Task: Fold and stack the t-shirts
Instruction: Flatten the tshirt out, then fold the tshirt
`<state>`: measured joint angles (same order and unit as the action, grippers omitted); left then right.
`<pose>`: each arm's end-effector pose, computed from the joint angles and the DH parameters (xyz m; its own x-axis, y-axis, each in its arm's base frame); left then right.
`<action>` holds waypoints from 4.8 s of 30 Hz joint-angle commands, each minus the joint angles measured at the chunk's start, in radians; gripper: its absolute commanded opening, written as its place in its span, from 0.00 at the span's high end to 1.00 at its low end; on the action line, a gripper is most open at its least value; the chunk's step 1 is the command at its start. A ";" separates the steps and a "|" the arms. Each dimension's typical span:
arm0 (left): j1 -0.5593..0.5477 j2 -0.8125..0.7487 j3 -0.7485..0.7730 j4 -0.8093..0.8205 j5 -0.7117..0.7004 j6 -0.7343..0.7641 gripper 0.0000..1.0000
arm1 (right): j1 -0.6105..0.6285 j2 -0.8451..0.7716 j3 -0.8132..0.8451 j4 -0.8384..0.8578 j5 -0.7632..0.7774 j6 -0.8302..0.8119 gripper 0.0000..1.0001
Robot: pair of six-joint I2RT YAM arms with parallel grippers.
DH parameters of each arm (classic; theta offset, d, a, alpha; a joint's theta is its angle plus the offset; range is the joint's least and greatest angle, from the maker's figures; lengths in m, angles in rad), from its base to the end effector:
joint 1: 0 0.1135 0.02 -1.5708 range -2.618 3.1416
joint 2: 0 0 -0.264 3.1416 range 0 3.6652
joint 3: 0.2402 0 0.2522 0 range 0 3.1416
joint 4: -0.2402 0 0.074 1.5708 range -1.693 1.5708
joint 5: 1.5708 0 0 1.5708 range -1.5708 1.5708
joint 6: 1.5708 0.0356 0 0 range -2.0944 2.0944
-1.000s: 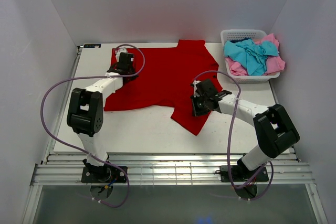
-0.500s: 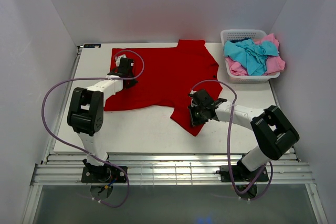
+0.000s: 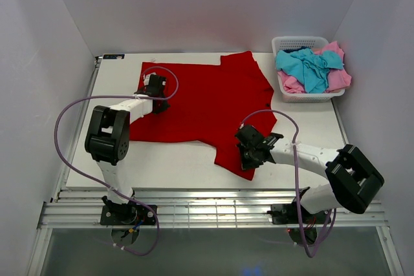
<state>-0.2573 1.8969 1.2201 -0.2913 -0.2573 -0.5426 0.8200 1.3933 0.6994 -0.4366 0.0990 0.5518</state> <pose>0.3839 -0.0917 0.1676 -0.7373 -0.3223 -0.5937 -0.3201 0.9406 -0.1132 0.1709 0.1780 0.1638 -0.8919 -0.1912 -0.4098 -0.2716 0.9511 0.1473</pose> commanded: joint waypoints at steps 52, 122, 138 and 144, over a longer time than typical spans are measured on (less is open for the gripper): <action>0.174 0.565 0.903 0.176 -0.049 0.425 0.19 | -0.680 1.102 1.600 0.105 -0.239 -0.366 0.33; 0.219 0.791 1.027 0.247 0.006 0.423 0.85 | -0.645 1.293 1.680 0.210 -0.056 -0.483 0.34; 0.219 0.725 0.957 0.245 0.010 0.389 0.98 | -0.644 1.208 1.557 0.216 -0.119 -0.490 0.72; 0.228 0.631 0.881 0.329 0.036 0.363 1.00 | -0.644 1.087 1.451 0.274 -0.105 -0.506 0.73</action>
<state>-0.0452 2.6457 2.1418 0.0383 -0.2539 -0.1539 0.1741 2.5790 2.1860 -0.1783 -0.0071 0.0681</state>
